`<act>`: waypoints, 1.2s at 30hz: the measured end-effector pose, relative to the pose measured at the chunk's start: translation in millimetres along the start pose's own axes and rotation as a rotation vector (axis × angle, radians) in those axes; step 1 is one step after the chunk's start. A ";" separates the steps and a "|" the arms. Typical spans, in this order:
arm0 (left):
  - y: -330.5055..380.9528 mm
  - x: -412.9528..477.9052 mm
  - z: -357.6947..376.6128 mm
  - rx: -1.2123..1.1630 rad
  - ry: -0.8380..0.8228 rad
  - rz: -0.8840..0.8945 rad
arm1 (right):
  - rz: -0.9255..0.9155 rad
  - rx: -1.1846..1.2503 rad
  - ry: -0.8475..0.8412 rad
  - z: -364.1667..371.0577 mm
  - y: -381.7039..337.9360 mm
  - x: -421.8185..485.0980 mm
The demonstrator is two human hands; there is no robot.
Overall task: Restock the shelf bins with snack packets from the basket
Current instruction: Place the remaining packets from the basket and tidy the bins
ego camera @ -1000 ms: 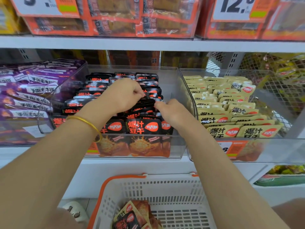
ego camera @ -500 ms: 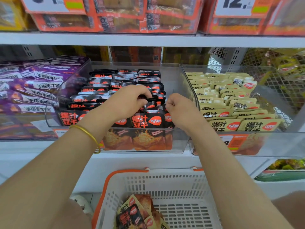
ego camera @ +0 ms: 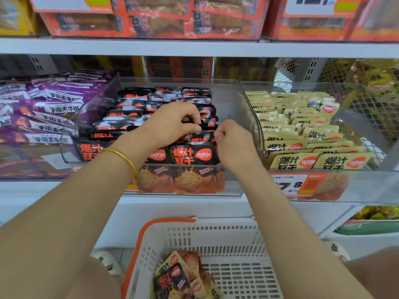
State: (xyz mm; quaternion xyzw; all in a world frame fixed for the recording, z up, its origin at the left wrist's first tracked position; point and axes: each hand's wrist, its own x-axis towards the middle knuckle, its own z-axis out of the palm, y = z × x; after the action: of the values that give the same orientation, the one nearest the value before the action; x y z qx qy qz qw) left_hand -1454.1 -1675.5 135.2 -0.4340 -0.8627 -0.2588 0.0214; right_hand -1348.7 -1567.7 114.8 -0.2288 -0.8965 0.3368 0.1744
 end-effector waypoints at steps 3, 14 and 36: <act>3.0 -4.1 -8.4 0.110 -0.026 -0.026 | -0.020 0.063 -0.149 -12.5 -4.7 -0.4; -0.6 -24.6 -8.8 0.161 0.059 -0.117 | -0.113 -0.122 -0.173 -20.0 10.0 1.0; 5.7 -32.3 -11.5 0.039 0.003 -0.120 | -0.169 -0.068 -0.256 -8.7 11.1 0.2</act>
State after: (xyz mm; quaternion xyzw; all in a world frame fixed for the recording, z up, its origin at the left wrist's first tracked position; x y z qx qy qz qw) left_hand -1431.9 -1701.9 139.1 -0.3807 -0.8919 -0.2434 0.0157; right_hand -1341.6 -1555.6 113.4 -0.1136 -0.9384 0.3168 0.0782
